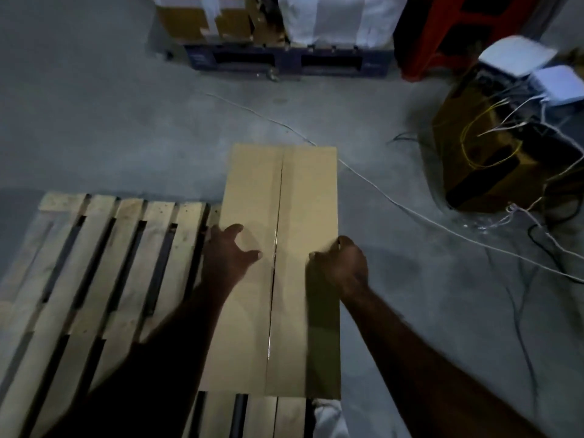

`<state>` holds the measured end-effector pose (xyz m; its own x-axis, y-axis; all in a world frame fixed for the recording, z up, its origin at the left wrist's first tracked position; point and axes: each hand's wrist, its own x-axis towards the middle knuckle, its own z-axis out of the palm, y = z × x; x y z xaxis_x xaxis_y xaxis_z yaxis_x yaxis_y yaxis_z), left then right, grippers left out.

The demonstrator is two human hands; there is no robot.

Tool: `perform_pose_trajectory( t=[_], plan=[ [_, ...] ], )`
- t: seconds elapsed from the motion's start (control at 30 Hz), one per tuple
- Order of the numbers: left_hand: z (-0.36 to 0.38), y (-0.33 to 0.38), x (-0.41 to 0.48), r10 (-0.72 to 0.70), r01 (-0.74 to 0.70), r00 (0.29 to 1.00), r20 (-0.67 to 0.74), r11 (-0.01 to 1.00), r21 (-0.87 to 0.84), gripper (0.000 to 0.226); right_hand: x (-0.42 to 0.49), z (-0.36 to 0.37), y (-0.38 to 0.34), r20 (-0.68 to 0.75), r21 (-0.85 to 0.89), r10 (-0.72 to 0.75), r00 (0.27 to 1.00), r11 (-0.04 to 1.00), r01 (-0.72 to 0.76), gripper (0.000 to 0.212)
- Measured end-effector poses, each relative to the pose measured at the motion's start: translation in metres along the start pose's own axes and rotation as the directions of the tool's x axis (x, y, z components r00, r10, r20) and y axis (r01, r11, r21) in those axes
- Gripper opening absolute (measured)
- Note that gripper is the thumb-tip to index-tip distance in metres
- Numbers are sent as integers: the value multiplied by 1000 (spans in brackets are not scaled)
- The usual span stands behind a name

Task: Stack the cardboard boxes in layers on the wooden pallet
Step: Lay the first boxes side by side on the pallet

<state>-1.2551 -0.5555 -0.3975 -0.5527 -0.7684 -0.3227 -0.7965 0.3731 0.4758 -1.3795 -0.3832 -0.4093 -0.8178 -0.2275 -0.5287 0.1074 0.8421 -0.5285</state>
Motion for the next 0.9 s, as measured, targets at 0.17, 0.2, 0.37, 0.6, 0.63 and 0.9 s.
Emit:
perform_pose_trajectory(
  t=[0.17,0.2,0.37,0.6,0.63,0.9],
  plan=[
    [62,-23,65,-4,1,999,43,998,68,76,84,52,29,45,-2,28,999,1000,-28,46],
    [70,-24,75,-1,-3,999,45,997,74,76,96,58,33,50,5,25,998,1000,-26,47],
    [109,-34,112,-20,16,997,70,998,54,77,139,85,52,68,-17,-8,998,1000,9,54],
    [141,-55,127,-18,16,998,56,999,33,75,166,105,71,77,43,-29,997,999,26,62],
    [142,-57,128,-10,8,999,47,999,34,76,167,105,71,80,44,-28,996,999,25,64],
    [145,-74,108,-72,80,988,134,995,-57,110,150,110,80,140,128,-109,984,988,91,65]
  ],
)
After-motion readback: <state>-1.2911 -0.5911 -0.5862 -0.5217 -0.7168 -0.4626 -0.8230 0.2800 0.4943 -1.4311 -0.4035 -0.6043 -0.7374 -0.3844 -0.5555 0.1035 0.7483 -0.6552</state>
